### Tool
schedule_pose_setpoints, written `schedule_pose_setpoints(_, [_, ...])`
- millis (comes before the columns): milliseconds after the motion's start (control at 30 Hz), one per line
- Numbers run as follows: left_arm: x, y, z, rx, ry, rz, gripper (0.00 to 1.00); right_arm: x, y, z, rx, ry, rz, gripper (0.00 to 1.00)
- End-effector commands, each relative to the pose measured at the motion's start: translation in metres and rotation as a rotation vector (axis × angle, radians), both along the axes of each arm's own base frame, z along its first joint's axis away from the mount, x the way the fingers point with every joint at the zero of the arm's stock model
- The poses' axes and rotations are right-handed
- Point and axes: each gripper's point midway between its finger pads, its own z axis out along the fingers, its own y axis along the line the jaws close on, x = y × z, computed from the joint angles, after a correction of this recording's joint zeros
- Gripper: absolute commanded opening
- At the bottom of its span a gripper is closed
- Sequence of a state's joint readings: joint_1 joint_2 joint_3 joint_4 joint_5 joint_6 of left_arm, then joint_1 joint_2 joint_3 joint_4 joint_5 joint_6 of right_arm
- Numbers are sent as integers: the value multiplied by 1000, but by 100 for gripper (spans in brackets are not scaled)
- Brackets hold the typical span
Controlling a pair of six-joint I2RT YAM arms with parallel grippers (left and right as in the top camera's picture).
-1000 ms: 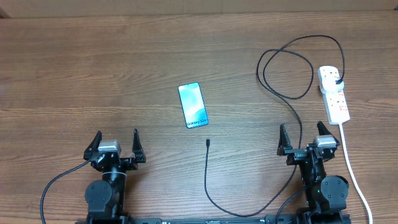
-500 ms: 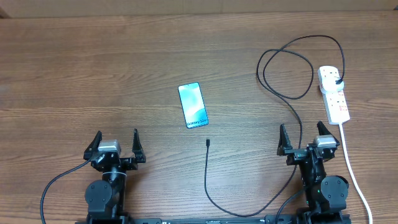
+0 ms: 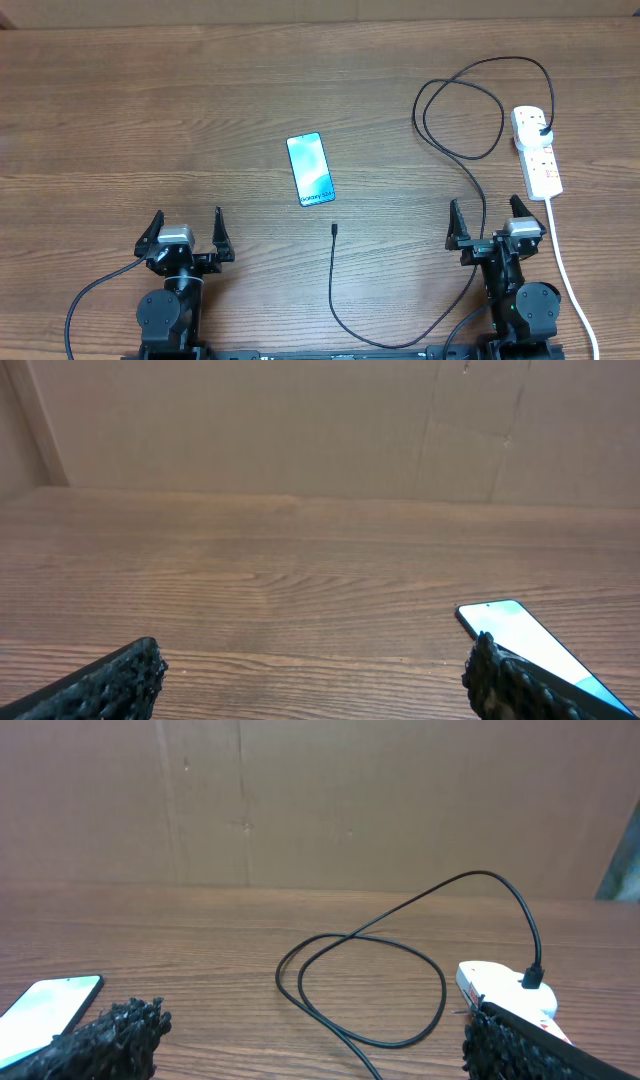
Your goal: Plug charger to phone and switch on socket
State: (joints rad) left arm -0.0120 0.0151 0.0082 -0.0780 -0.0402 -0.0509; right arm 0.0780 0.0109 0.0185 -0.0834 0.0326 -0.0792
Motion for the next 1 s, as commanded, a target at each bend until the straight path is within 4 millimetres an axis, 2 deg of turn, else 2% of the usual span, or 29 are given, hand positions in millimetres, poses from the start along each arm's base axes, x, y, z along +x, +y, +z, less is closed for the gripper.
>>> schedule_pose_setpoints(0, [0, 1, 1, 14, -7, 1, 100, 0, -1, -3, -1, 0, -5, 100])
schedule_pose_setpoints(833, [0, 1, 1, 14, -7, 0, 100, 0, -1, -3, -1, 0, -5, 100])
schedule_pose_setpoints(967, [0, -9, 2, -27, -10, -52, 100, 0, -1, -3, 0, 0, -5, 100])
